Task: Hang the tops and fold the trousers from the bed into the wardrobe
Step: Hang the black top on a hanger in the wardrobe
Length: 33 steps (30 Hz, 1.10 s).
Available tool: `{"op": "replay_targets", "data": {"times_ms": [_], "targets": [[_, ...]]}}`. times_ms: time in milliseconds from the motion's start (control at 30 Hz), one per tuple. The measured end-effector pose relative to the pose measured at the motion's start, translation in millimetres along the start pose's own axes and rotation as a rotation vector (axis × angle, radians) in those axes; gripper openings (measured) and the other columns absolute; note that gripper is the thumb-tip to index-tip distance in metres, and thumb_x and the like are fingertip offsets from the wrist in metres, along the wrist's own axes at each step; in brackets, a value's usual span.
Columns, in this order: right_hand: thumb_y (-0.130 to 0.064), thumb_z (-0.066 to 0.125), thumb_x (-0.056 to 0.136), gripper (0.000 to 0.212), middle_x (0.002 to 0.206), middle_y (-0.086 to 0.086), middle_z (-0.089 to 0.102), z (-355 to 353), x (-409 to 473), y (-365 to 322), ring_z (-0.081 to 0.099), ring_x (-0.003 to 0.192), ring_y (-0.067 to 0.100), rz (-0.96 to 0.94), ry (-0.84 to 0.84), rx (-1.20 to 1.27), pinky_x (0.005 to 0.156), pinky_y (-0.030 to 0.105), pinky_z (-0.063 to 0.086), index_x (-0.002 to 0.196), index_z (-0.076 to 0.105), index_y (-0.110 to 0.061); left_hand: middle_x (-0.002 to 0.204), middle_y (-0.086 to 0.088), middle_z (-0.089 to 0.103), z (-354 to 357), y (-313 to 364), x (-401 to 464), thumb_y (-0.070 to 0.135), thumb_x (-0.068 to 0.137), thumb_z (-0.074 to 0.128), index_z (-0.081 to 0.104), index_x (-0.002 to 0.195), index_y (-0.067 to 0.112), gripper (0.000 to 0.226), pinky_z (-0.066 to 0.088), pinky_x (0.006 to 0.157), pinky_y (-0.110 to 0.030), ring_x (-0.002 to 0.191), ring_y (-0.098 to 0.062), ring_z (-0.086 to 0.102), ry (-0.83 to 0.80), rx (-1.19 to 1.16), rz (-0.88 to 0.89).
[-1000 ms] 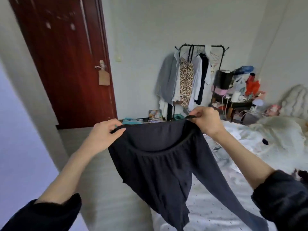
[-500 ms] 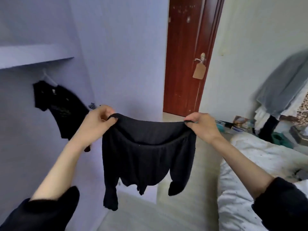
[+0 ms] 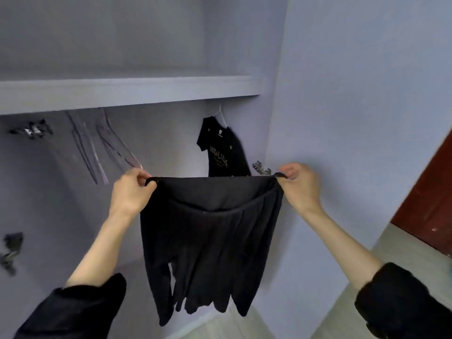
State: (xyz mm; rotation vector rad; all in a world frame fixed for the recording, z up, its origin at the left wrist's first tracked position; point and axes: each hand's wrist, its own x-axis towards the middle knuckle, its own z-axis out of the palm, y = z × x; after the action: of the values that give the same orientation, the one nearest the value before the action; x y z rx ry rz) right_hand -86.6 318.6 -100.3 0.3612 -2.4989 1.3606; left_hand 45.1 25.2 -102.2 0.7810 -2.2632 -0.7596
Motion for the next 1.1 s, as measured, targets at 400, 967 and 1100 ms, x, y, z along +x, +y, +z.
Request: {"op": "replay_targets", "data": {"times_ms": [400, 967, 1100], "targets": [[-0.01, 0.06, 0.087, 0.014, 0.082, -0.007, 0.066, 130, 34, -37, 0.059, 0.083, 0.006, -0.189, -0.61, 0.024, 0.069, 0.012, 0.039, 0.087, 0.068, -0.021, 0.085, -0.013, 0.064, -32, -76, -9, 0.004, 0.09, 0.056, 0.063, 0.092, 0.0, 0.009, 0.051, 0.076, -0.03, 0.066, -0.018, 0.059, 0.023, -0.186, -0.514], [-0.026, 0.044, 0.099, 0.033, 0.098, 0.009, 0.061, 345, 88, -130, 0.054, 0.073, 0.015, 0.088, -0.908, 0.237, 0.06, 0.023, 0.04, 0.118, 0.058, -0.002, 0.074, -0.012, 0.058, -31, -129, 85, -0.01, 0.087, 0.052, 0.054, 0.077, 0.006, 0.019, 0.053, 0.047, -0.018, 0.062, -0.02, 0.057, 0.026, -0.554, -0.618], [-0.035, 0.036, 0.101, 0.029, 0.099, 0.006, 0.058, 389, 108, -165, 0.055, 0.088, 0.021, 0.218, -0.936, 0.422, 0.074, 0.031, 0.045, 0.103, 0.053, -0.012, 0.074, -0.013, 0.057, -36, -144, 105, -0.012, 0.087, 0.051, 0.053, 0.076, 0.005, 0.02, 0.052, 0.046, -0.018, 0.061, -0.02, 0.055, 0.0, -0.53, -0.594]]}}
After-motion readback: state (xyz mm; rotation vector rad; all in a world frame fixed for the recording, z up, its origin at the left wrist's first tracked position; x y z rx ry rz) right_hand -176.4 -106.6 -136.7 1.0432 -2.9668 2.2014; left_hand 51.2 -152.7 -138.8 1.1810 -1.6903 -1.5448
